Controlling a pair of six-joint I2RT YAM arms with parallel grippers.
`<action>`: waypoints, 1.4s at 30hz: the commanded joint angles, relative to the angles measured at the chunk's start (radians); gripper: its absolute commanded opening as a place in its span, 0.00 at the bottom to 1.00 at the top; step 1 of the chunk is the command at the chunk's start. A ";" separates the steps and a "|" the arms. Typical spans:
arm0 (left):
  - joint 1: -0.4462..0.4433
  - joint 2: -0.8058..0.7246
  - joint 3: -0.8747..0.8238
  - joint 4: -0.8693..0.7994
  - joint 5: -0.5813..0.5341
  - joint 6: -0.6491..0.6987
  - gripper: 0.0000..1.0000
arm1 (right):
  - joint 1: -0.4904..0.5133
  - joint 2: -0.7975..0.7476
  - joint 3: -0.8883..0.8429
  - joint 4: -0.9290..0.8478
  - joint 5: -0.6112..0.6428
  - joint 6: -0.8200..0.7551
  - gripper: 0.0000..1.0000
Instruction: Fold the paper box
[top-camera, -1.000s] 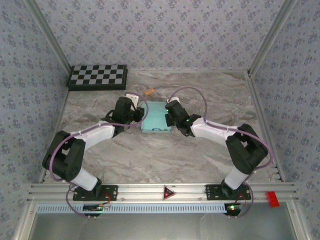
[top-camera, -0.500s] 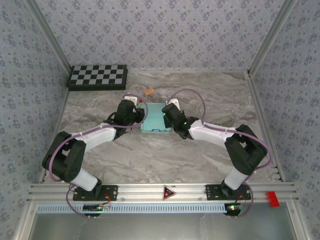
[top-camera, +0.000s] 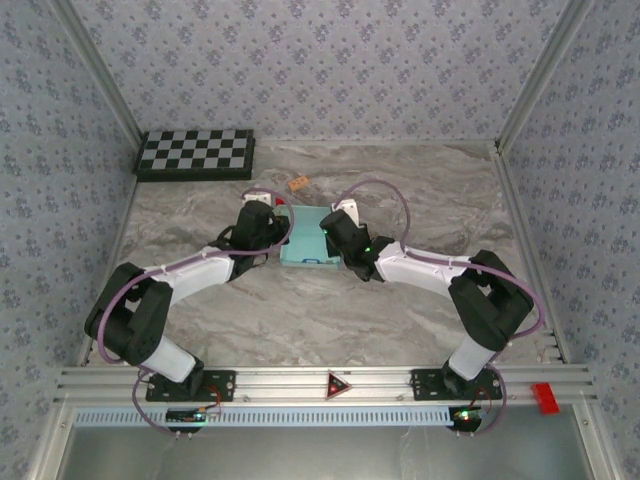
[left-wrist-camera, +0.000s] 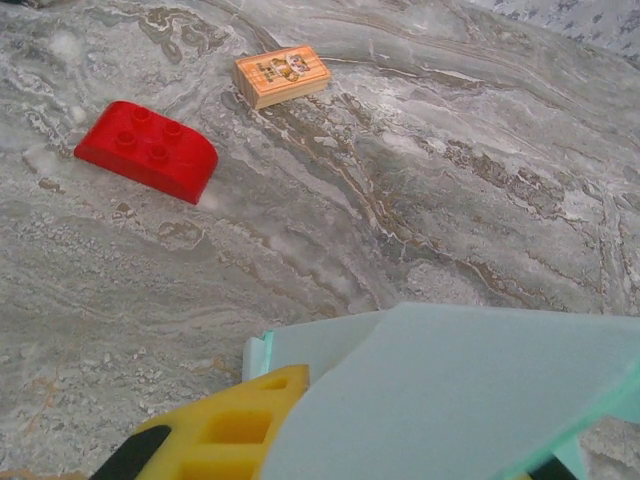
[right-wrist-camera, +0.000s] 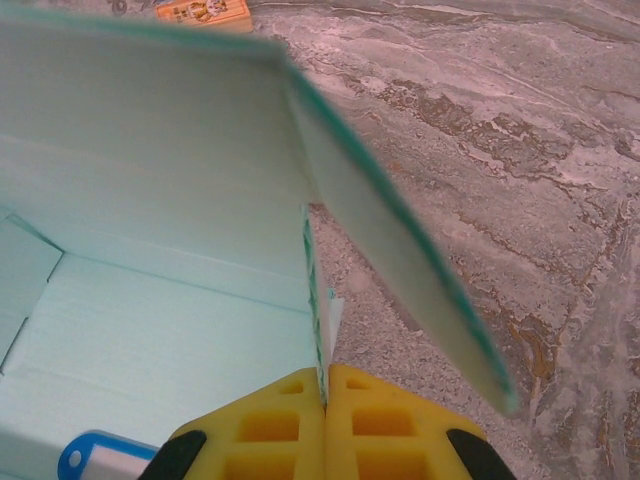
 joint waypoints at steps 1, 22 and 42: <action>-0.011 -0.029 -0.004 -0.007 -0.036 -0.065 0.18 | 0.004 -0.015 -0.016 -0.001 0.048 0.051 0.00; -0.069 -0.016 -0.052 0.026 -0.105 -0.099 0.19 | 0.009 -0.014 -0.070 0.062 0.054 0.172 0.00; -0.115 -0.020 -0.103 0.052 -0.152 -0.107 0.19 | 0.043 -0.002 -0.114 0.084 0.094 0.241 0.00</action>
